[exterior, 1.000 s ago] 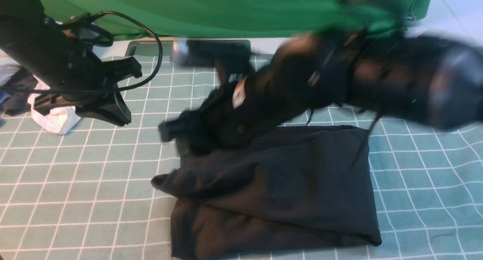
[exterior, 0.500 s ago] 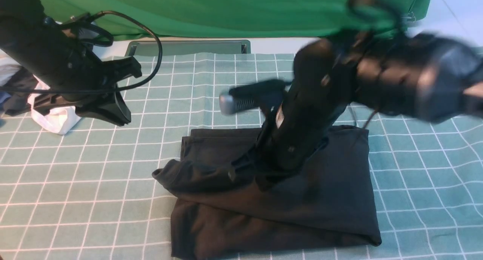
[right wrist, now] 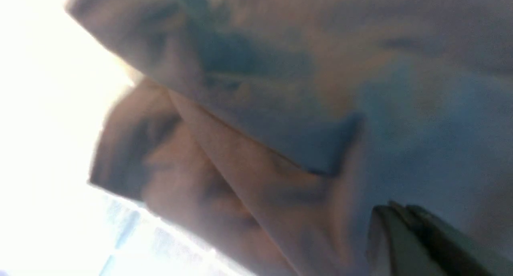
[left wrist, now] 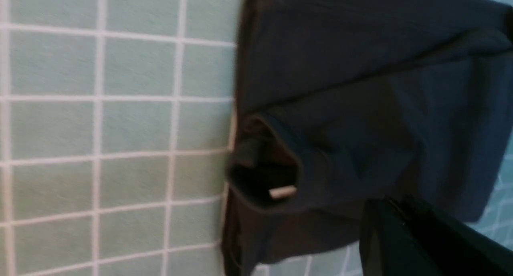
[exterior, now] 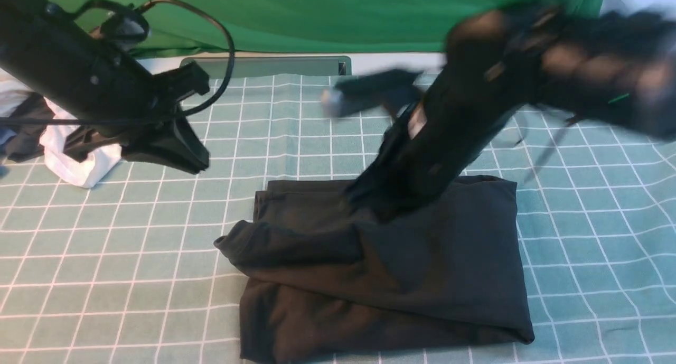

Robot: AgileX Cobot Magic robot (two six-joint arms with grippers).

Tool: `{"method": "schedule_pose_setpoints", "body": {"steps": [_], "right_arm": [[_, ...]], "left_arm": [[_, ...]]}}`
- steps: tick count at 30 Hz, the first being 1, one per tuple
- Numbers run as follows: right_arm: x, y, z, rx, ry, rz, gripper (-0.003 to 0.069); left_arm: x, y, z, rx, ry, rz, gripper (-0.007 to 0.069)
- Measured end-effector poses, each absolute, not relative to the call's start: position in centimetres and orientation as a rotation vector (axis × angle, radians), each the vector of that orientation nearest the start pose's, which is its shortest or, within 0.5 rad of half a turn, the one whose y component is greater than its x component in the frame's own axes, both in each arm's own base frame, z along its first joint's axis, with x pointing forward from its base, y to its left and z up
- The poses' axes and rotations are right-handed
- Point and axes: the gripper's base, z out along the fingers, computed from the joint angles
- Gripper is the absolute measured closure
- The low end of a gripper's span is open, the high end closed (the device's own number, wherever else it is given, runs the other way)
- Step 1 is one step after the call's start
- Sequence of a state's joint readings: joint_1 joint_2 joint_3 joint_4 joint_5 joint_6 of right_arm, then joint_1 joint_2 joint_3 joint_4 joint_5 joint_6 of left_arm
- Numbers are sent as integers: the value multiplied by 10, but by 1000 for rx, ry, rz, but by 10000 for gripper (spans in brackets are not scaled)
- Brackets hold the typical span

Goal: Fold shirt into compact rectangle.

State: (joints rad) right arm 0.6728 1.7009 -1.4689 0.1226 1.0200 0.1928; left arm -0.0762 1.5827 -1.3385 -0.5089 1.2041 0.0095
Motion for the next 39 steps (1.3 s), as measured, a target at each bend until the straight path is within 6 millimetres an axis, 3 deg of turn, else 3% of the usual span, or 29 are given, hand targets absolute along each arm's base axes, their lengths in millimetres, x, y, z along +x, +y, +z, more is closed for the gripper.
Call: {"method": "schedule_pose_setpoints", "body": {"steps": [5,9,12,16,19,26,29,33,36,39], "right_arm": [[260,197,343,-571,2690,349,629],[244,181,359,-578,2700,304,629],[238,176,367,-577,2688,307,629],[233,172,375,-573,2664,316,629],[226,167,383,-569,2637,327,629],[212,156,390,-574,2605,331,629],[206,150,365,-590,2678,267,629],[206,149,324,-575,2723,236,629],[208,150,290,-515,2716,256,629],[212,153,268,-481,2725,261,629]], "left_arm": [[294,-105,276,78,2960,-765,610],[290,-132,248,216,2992,-750,610],[298,-137,230,217,3010,-725,610],[317,-128,203,107,3005,-598,610],[331,-110,186,-48,3010,-518,610],[336,-72,190,-222,3026,-505,610],[329,-55,211,-276,3006,-529,610],[322,-55,233,-302,2962,-613,610],[319,-72,245,-287,2913,-771,610],[317,-101,245,-226,2888,-886,610]]}}
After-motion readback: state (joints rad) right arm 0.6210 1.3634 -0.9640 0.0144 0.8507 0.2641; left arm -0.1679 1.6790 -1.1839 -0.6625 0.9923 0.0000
